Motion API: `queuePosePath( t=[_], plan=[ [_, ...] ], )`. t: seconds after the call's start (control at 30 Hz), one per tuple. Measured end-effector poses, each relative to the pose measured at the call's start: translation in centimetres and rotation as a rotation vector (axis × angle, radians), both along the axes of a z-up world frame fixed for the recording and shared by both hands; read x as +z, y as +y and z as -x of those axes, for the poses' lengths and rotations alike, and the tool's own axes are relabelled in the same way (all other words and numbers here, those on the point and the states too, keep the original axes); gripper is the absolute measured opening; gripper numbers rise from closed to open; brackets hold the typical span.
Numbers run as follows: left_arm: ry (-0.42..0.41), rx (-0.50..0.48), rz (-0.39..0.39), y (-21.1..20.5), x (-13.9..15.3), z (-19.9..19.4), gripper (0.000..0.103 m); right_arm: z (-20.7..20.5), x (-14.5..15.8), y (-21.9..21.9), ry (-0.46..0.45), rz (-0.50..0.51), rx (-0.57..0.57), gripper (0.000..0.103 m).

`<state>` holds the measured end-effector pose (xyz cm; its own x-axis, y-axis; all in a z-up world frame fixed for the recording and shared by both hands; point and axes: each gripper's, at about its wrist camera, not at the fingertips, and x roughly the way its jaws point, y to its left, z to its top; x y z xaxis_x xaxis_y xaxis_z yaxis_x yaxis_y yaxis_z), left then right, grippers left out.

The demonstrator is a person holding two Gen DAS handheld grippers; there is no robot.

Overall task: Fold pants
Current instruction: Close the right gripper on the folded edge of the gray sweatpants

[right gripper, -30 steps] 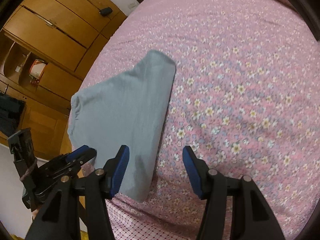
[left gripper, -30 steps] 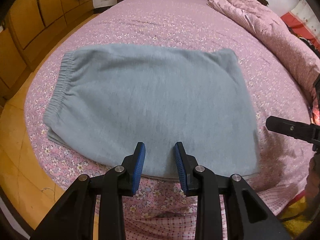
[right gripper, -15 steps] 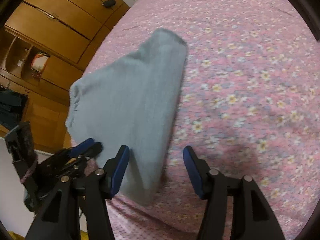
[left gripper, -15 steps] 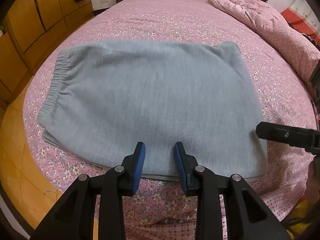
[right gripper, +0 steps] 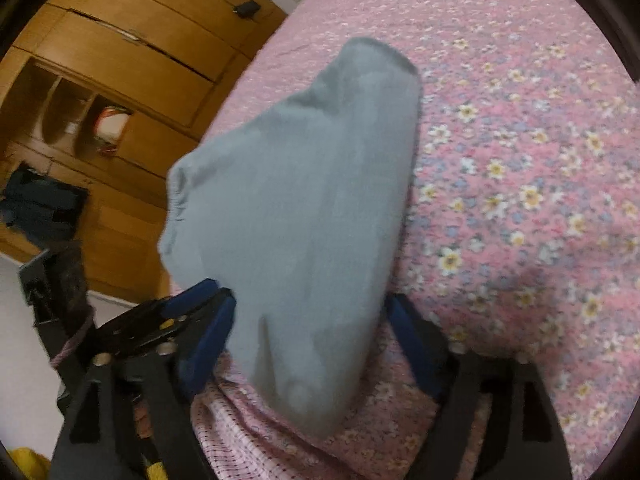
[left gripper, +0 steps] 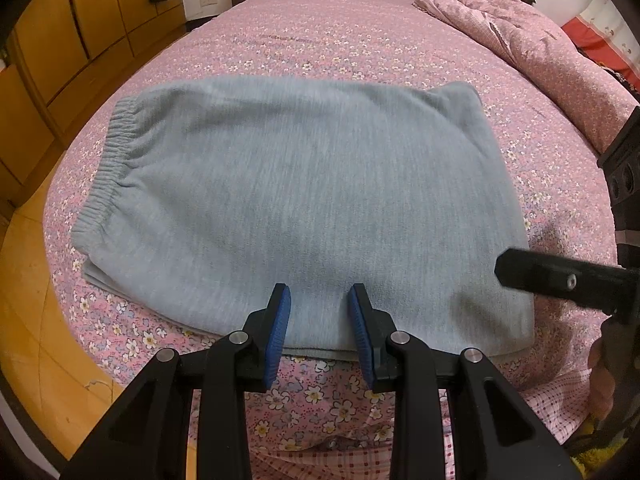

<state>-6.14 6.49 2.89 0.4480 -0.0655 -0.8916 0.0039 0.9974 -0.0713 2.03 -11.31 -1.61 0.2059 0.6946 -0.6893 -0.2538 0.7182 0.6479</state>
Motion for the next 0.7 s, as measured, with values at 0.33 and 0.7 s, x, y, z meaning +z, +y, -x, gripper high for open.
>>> queuePosePath(
  t=[0.33, 0.7],
  plan=[
    [0.002, -0.001, 0.004, 0.2, -0.1, -0.2, 0.024, 0.0, 0.7, 2.1, -0.036, 0.057, 0.015, 0.083],
    [0.003, 0.000, 0.006, 0.2, 0.0, -0.2, 0.024, -0.9, 1.7, 1.3, -0.045, 0.070, -0.002, 0.024]
  ],
)
